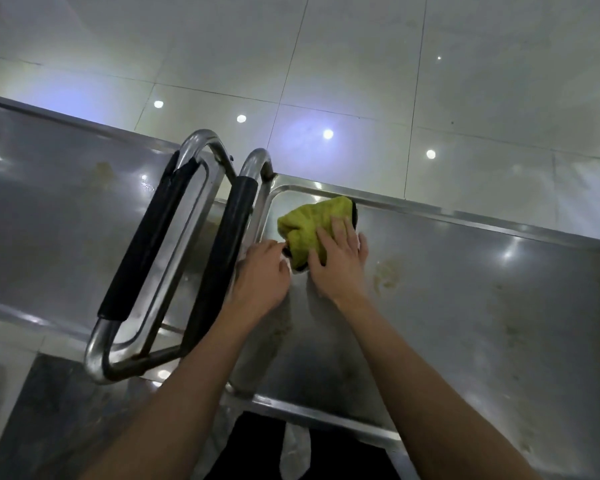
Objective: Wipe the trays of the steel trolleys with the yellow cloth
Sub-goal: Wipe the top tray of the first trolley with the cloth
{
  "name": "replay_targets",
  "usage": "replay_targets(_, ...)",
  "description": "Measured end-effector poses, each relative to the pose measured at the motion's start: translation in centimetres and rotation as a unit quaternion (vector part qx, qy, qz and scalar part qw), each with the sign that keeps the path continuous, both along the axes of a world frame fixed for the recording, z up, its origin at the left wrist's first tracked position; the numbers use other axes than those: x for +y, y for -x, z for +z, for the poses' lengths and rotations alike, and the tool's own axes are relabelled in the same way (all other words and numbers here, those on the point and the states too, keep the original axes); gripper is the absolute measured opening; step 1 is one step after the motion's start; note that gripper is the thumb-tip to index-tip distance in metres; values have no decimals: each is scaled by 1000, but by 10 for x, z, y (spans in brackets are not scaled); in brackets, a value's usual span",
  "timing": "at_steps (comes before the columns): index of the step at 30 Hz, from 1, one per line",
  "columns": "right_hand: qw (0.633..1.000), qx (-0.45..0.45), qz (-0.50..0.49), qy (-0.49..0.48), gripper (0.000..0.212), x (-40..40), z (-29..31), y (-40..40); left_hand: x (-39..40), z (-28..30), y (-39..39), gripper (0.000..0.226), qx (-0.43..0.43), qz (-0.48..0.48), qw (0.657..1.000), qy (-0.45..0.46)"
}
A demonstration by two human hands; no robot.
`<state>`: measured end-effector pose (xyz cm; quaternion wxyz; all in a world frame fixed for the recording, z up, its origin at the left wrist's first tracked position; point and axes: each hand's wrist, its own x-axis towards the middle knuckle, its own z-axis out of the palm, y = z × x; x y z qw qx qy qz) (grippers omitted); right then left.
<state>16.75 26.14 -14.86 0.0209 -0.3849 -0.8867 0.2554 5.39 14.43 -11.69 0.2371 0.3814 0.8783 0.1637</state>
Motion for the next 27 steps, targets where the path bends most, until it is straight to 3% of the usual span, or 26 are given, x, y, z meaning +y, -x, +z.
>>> replay_targets(3,997,27,62,-42,50,1,-9,3,-5,-8,-1,33,33,0,999,35)
replay_targets(11,975,-82,176,-111,59,13,-34,21,-2,-17,0,35,71,-33,991,113)
replay_targets(17,977,-86,159,-111,55,8,-42,23,-8,-31,1,47,67,-37,984,161)
replay_targets(27,987,-77,132,-49,52,15,-44,64,-10,-30,1,49,51,-19,990,127)
